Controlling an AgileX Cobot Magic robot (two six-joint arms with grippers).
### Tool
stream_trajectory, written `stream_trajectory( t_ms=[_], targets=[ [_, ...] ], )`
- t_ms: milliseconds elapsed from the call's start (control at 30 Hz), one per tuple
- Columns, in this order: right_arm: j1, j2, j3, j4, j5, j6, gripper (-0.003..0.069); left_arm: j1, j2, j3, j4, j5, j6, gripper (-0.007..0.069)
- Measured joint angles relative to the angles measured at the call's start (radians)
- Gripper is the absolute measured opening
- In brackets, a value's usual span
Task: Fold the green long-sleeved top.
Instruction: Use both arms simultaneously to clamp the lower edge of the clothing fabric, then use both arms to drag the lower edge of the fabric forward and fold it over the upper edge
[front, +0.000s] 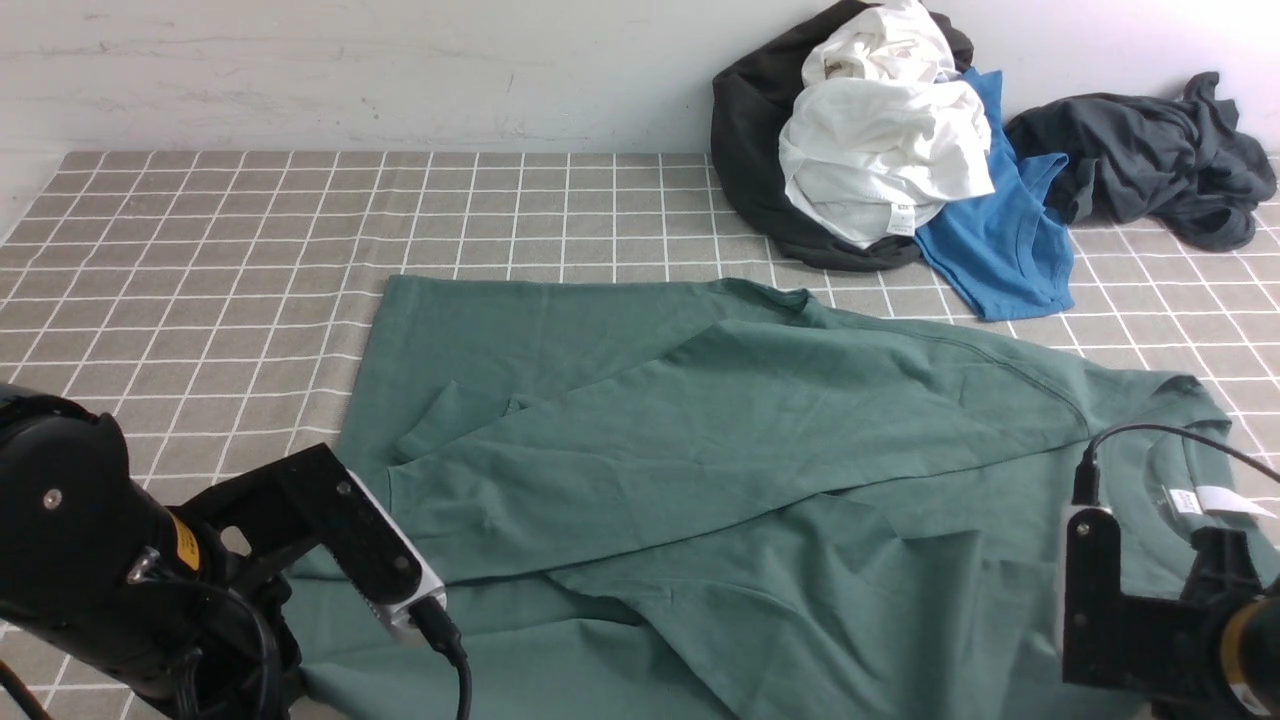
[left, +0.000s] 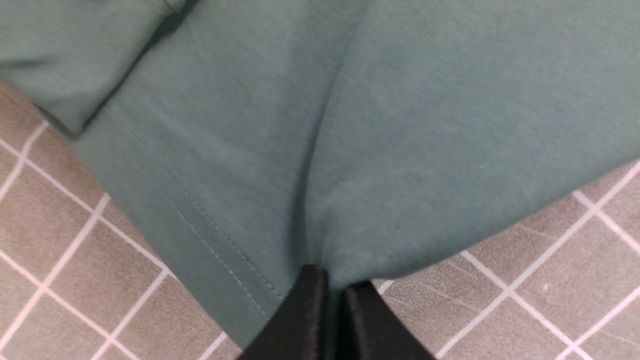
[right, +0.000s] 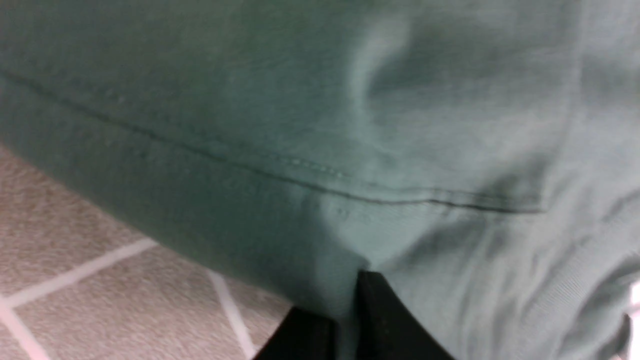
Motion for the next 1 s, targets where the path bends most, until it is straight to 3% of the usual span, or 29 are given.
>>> stream_trajectory(
  t_ms=[333,467,667,1000],
  targets=[
    [0.0,-0.222,-0.046,0.042,0.146,0.074,0.0006,0.0,0.0,-0.081,0.024,0.024,-0.184,0.0002],
    [0.0,-0.228,-0.153,0.069,0.214,0.14,0.0006,0.0,0.004,-0.129,0.092,-0.062,-0.319,0.0002],
    [-0.041,-0.044,-0.337,0.098,0.195,0.203,0.0006,0.032,0.119,-0.329,0.147,-0.138,-0.482,0.0002],
    [-0.11,0.36,-0.775,0.097,0.134,0.261,0.0006,0.171,0.506,-0.708,0.176,-0.147,-0.476,0.0002]
  ],
)
